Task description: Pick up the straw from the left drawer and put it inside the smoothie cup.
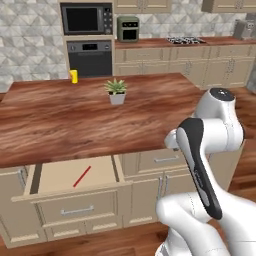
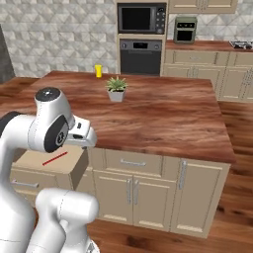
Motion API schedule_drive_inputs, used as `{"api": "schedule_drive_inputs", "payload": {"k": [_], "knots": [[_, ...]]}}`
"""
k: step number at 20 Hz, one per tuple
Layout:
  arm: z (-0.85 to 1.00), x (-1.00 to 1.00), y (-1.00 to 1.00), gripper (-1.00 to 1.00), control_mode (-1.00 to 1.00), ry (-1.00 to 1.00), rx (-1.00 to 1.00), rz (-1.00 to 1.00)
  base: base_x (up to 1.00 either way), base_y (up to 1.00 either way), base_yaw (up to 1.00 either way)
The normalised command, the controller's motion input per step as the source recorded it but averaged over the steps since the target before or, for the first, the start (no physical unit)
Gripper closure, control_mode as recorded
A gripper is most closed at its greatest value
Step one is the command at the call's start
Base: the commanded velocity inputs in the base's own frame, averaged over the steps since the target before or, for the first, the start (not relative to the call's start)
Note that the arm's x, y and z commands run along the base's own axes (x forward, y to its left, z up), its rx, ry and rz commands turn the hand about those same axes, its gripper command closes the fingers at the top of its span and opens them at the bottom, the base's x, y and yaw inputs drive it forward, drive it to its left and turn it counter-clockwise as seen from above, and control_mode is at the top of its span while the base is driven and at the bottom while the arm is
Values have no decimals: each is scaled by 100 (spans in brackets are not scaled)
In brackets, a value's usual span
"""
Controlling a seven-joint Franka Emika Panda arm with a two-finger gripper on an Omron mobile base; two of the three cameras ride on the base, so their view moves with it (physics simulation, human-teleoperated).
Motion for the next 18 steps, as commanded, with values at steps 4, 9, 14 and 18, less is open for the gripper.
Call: {"api": "schedule_drive_inputs", "payload": {"k": [4, 9, 14, 18], "knots": [[0, 0, 0, -100, 100, 0, 0, 0, 0, 61, 0], [0, 0, 0, -100, 100, 0, 0, 0, 0, 70, 0], [0, 0, 0, -100, 100, 0, 0, 0, 0, 66, 0], [0, 0, 0, -100, 100, 0, 0, 0, 0, 48, 0]]}}
